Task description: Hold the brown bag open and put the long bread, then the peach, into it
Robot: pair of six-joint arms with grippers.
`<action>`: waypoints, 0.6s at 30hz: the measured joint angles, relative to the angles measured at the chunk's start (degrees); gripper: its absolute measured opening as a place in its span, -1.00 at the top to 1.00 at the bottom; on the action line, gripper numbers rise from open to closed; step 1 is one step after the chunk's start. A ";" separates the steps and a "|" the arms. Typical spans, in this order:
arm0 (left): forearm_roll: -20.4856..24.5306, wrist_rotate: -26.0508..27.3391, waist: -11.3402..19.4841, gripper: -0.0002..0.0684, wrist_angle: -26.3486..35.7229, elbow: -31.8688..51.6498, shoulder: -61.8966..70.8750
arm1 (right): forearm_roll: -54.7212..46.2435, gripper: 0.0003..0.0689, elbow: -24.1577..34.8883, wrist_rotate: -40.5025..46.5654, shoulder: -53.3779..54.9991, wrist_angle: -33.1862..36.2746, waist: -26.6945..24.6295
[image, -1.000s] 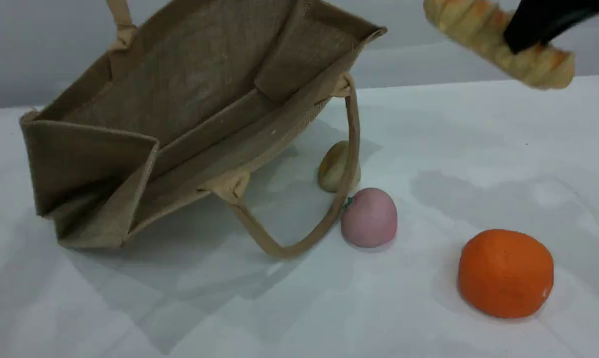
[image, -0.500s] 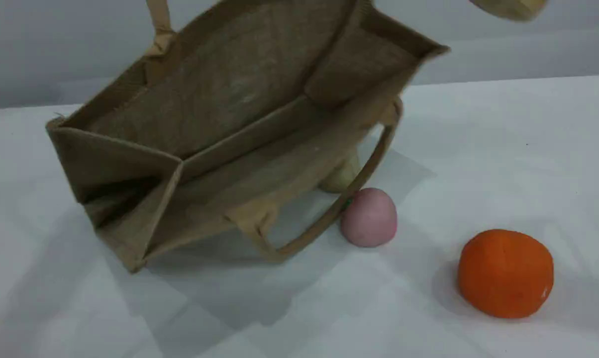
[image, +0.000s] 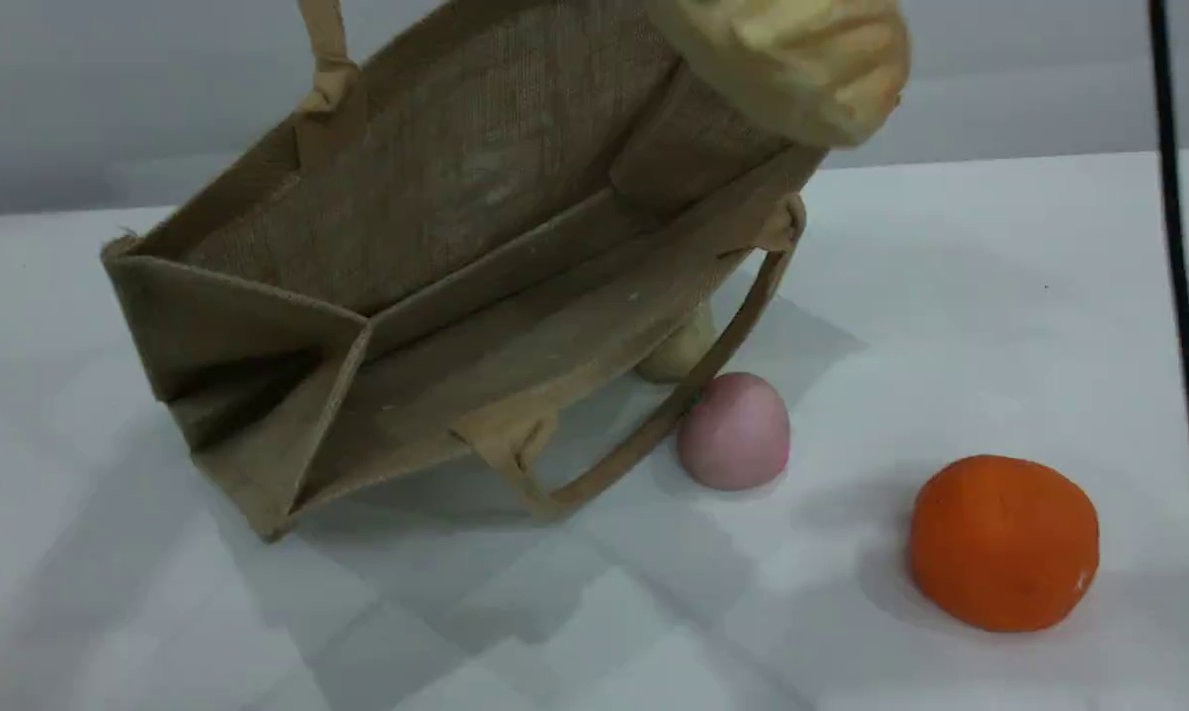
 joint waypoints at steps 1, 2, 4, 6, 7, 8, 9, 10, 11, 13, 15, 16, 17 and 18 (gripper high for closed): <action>0.00 0.00 0.00 0.70 0.00 0.00 0.00 | 0.92 0.87 0.00 -0.05 1.26 -0.21 0.00; 0.00 0.00 0.00 0.70 0.00 0.00 0.00 | 1.81 0.87 0.00 -0.05 2.18 -0.76 0.00; 0.00 -0.12 0.00 0.70 0.00 0.00 0.00 | 4.02 0.87 0.00 -0.86 4.29 -2.47 0.00; 0.00 -0.15 0.00 0.70 0.00 0.00 0.00 | 6.85 0.87 0.00 -2.17 6.66 -4.33 0.00; 0.00 -0.15 0.00 0.70 0.00 0.00 0.00 | 8.14 0.87 0.00 -2.67 7.63 -5.10 0.00; 0.00 -0.15 0.00 0.70 -0.06 0.00 0.00 | 9.71 0.87 0.00 -3.31 8.81 -6.02 0.00; 0.00 -0.15 0.00 0.70 -0.06 0.00 0.00 | 11.43 0.87 0.00 -4.02 10.00 -7.32 0.00; 0.00 -0.15 0.00 0.70 -0.11 0.00 0.00 | 13.12 0.87 0.00 -5.00 11.22 -8.95 0.00; 0.00 -0.15 0.00 0.70 -0.11 0.00 0.00 | 14.55 0.87 0.00 -5.78 12.21 -10.04 0.00; 0.00 -0.15 0.00 0.70 -0.06 0.00 0.00 | 17.92 0.87 0.00 -7.68 14.60 -12.28 0.00; 0.00 -0.15 0.00 0.70 -0.06 0.00 0.00 | 20.59 0.87 0.00 -9.70 16.81 -14.89 0.00; 0.00 -0.15 0.00 0.70 -0.06 0.00 0.00 | 21.94 0.87 0.00 -10.60 18.05 -15.97 0.00; 0.00 -0.15 0.00 0.70 -0.06 0.00 0.00 | 22.95 0.87 0.00 -11.29 19.04 -17.27 0.00; 0.00 -0.15 0.00 0.70 -0.06 0.00 0.00 | 24.23 0.87 0.00 -12.10 20.43 -18.33 0.00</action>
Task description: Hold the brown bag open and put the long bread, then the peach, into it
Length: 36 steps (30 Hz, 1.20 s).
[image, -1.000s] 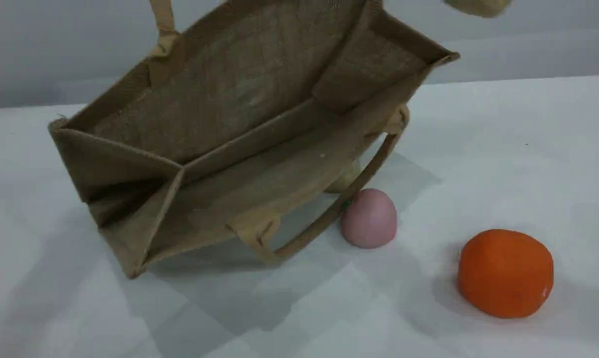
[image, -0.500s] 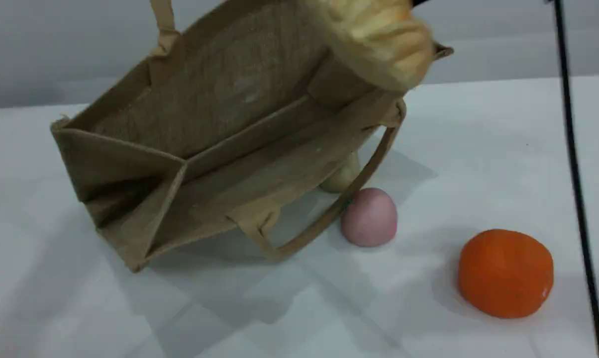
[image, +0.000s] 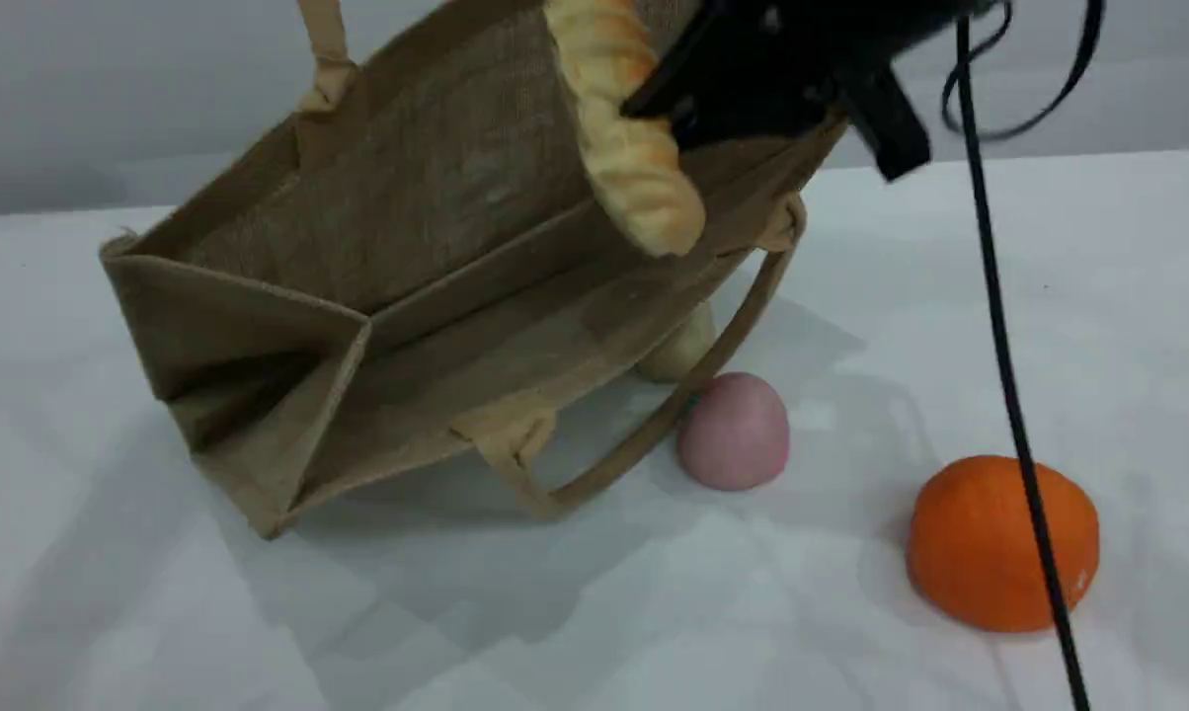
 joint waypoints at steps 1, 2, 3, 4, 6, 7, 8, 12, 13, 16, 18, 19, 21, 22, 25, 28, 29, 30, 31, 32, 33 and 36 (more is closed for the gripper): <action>0.00 0.00 0.00 0.70 0.00 0.00 0.00 | 1.38 0.87 0.00 -0.95 1.17 -0.57 0.00; 0.00 0.00 0.00 0.70 0.00 0.00 0.00 | 2.61 0.87 0.00 -2.10 2.12 -1.07 0.00; 0.00 0.00 0.00 0.70 0.00 0.00 0.00 | 4.47 0.87 0.00 -3.26 3.22 -1.31 0.00; 0.00 0.00 0.00 0.70 0.00 0.00 0.00 | 5.95 0.87 0.00 -4.67 4.08 -1.36 0.00; 0.00 0.00 0.00 0.70 0.05 0.00 0.00 | 9.70 0.87 0.00 -7.45 6.13 -1.36 0.00; 0.00 0.00 0.00 0.70 0.05 0.00 0.00 | 11.37 0.87 0.00 -9.21 6.91 -1.36 0.00; 0.00 0.00 0.00 0.70 0.05 0.00 0.00 | 13.39 0.87 0.00 -11.31 7.89 -1.44 0.00; 0.00 0.00 0.00 0.70 0.05 0.00 0.00 | 20.76 0.87 -0.06 -18.74 9.92 -1.51 0.00; 0.00 0.00 0.00 0.70 0.05 0.00 0.00 | 22.08 0.85 -0.06 -20.38 10.21 -1.38 0.00; 0.00 0.00 0.00 0.70 0.05 0.00 0.00 | 24.12 0.74 -0.06 -25.86 10.53 -0.85 0.00; 0.00 0.00 0.00 0.70 0.05 0.00 0.00 | 24.12 0.55 -0.06 -29.67 10.58 -0.58 0.00; 0.00 0.00 0.00 0.70 0.05 0.00 0.00 | 24.12 0.44 -0.06 -30.96 10.58 -0.18 0.00; 0.00 0.00 0.00 0.70 0.05 0.00 0.00 | 24.12 0.18 -0.06 -32.35 10.58 0.00 0.00; 0.00 0.00 0.00 0.70 0.05 0.00 0.00 | 24.12 0.03 -0.10 -32.53 10.58 0.00 0.00; 0.00 0.00 0.00 0.70 0.05 0.00 0.00 | 24.12 -0.34 -0.10 -32.47 10.58 -0.19 0.00; 0.00 0.00 0.00 0.70 0.05 0.00 0.00 | 24.06 -0.56 -0.10 -33.17 10.51 -0.19 -0.06; 0.00 0.00 0.00 0.70 0.05 0.00 0.00 | 24.06 -0.60 -0.10 -34.15 10.51 0.26 -0.11; 0.00 0.00 0.00 0.70 0.05 0.00 0.00 | 24.06 -0.61 -0.17 -34.95 10.51 1.03 -0.11; 0.00 0.00 0.00 0.70 0.05 0.00 0.00 | 24.06 -0.63 -0.36 -35.67 10.51 1.69 -0.26; 0.00 0.00 0.00 0.70 0.05 0.00 0.00 | 23.91 -0.63 -0.77 -36.58 10.51 2.71 -0.27; 0.00 0.00 0.00 0.70 0.05 0.00 0.00 | 24.01 -0.63 -1.19 -37.57 10.51 3.74 -0.42; 0.00 0.00 0.00 0.70 0.05 0.00 0.00 | 24.00 -0.64 -2.96 -38.58 10.32 8.00 -1.19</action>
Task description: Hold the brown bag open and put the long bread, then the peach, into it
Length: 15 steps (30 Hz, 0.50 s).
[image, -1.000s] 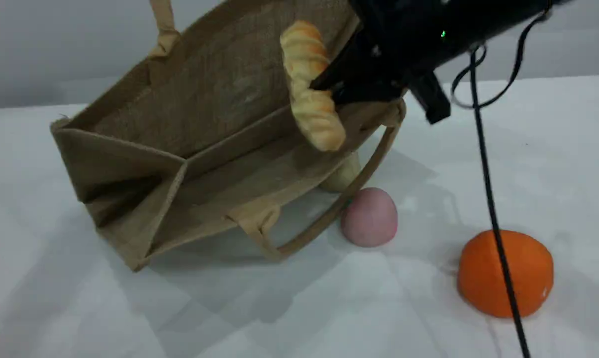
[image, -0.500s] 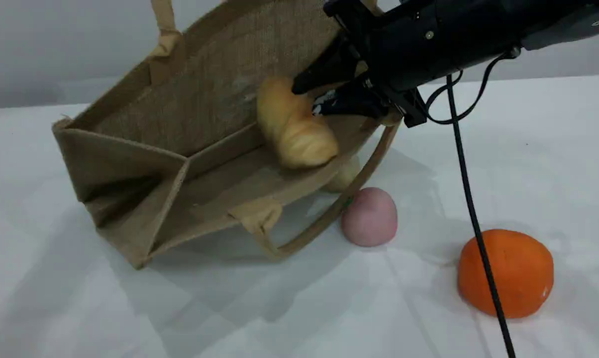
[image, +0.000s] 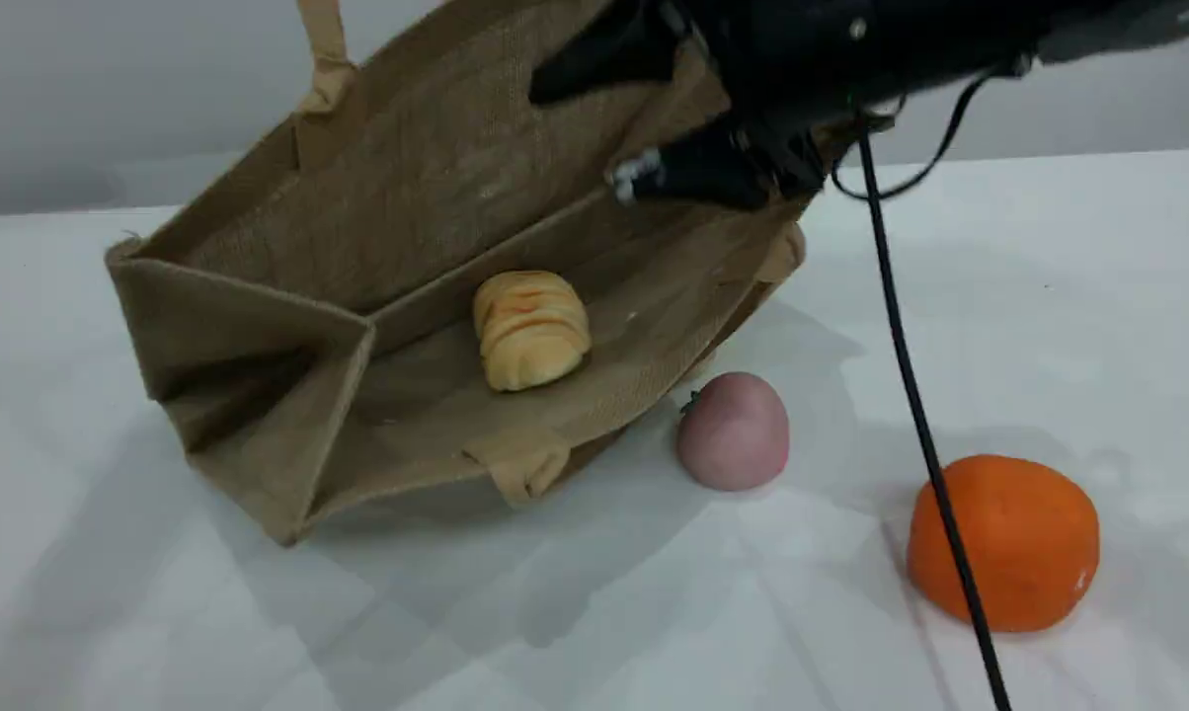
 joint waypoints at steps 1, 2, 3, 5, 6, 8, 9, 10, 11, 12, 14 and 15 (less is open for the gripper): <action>0.00 0.00 0.00 0.70 0.00 0.00 0.00 | -0.21 -0.64 -0.53 0.05 -0.01 1.71 -0.27; 0.00 0.00 0.00 0.70 0.00 0.00 0.00 | -0.13 -0.64 -1.21 0.05 -0.27 3.14 -0.51; 0.00 0.00 0.00 0.70 0.00 0.00 0.00 | -0.13 -0.64 -1.82 0.05 -0.81 4.23 -0.90; 0.00 0.00 0.00 0.70 0.00 0.00 0.00 | -0.57 -0.64 -2.83 0.11 -2.17 5.45 -1.63; 0.00 0.00 0.00 0.70 0.00 0.00 0.00 | -1.44 -0.64 -2.94 0.18 -2.95 5.37 -1.97; 0.00 0.00 0.00 0.70 0.00 0.00 0.00 | -5.56 -0.64 -2.94 0.18 -5.17 3.69 -2.84; 0.00 0.00 0.00 0.70 0.00 0.00 0.00 | -8.21 -0.64 -2.94 0.72 -6.40 1.97 -3.25; 0.00 0.00 0.00 0.70 0.00 0.00 0.00 | -11.13 -0.64 -2.94 1.55 -7.74 -0.21 -3.72; 0.00 0.00 0.00 0.70 0.00 0.00 0.00 | -14.30 -0.64 -2.94 3.21 -9.17 -2.05 -4.11; 0.00 0.00 0.00 0.70 0.00 0.00 0.00 | -17.05 -0.64 -2.94 4.88 -10.36 -3.44 -4.23; 0.00 0.00 0.00 0.70 0.00 0.00 0.00 | -23.62 -0.64 -2.94 8.97 -12.89 -5.77 -4.69; 0.00 0.00 0.00 0.70 0.00 0.00 0.00 | -27.54 -0.64 -2.94 11.39 -14.30 -6.22 -4.74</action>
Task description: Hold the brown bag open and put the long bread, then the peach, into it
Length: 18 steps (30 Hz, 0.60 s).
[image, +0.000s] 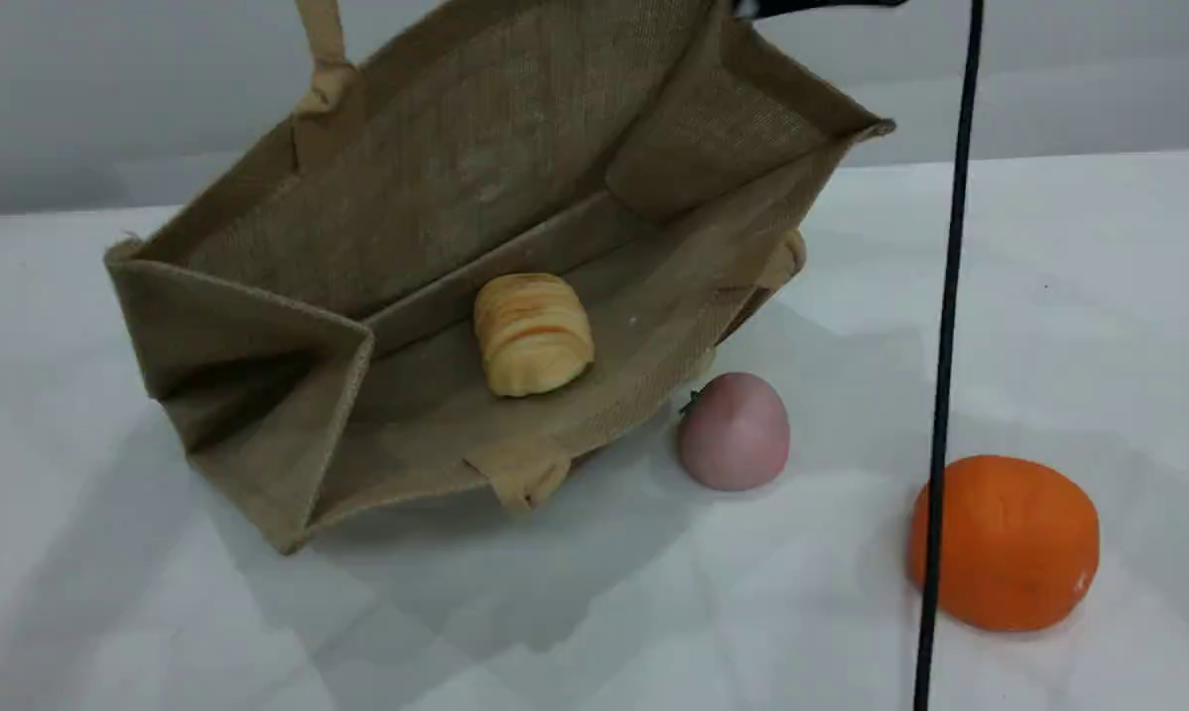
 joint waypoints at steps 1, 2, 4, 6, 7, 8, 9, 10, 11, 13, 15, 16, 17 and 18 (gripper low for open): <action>0.00 0.00 0.00 0.70 0.00 0.00 0.00 | -3.86 -0.64 0.00 2.40 -1.38 -1.04 0.00; 0.05 0.00 0.00 0.70 0.00 0.00 0.00 | -6.87 -0.64 0.00 4.44 -2.53 -1.42 -0.01; 0.58 0.00 0.00 0.70 0.00 0.00 -0.05 | -14.71 -0.64 0.00 9.15 -5.16 -1.41 -0.01; 1.61 0.00 0.00 0.70 0.00 0.00 -0.11 | -21.79 -0.64 0.00 13.17 -7.50 -0.91 0.05; 2.39 0.00 0.00 0.70 0.00 0.00 -0.11 | -25.55 -0.64 0.00 14.83 -8.33 -0.30 0.05; 3.10 0.00 0.00 0.70 -0.05 0.00 -0.11 | -29.31 -0.64 0.00 16.15 -9.09 0.66 0.05; 3.59 -0.19 0.00 0.70 -0.05 0.00 -0.11 | -32.16 -0.64 0.00 16.93 -9.38 1.21 0.05; 4.17 -0.62 0.00 0.70 -0.05 -0.01 -0.18 | -35.18 -0.64 0.00 17.56 -9.38 1.44 0.05; 4.82 -1.25 0.00 0.70 0.02 -0.27 -0.18 | -37.96 -0.64 0.06 17.70 -9.21 1.44 0.05; 5.46 -2.67 0.00 0.70 0.02 -1.13 -0.18 | -41.85 -0.64 0.12 17.51 -8.67 1.37 0.05; 6.04 -3.85 0.00 0.70 0.02 -2.33 -0.18 | -44.24 -0.64 0.12 17.13 -8.44 1.37 0.05; 6.16 -4.13 0.00 0.70 0.05 -3.12 -0.18 | -45.13 -0.64 0.12 17.13 -8.32 1.42 0.08; 6.17 -4.50 0.00 0.70 0.09 -3.92 -0.18 | -46.25 -0.64 0.12 17.07 -8.26 1.67 0.08; 6.17 -4.87 0.00 0.70 0.13 -4.74 -0.18 | -47.06 -0.64 0.12 17.13 -8.08 1.96 0.08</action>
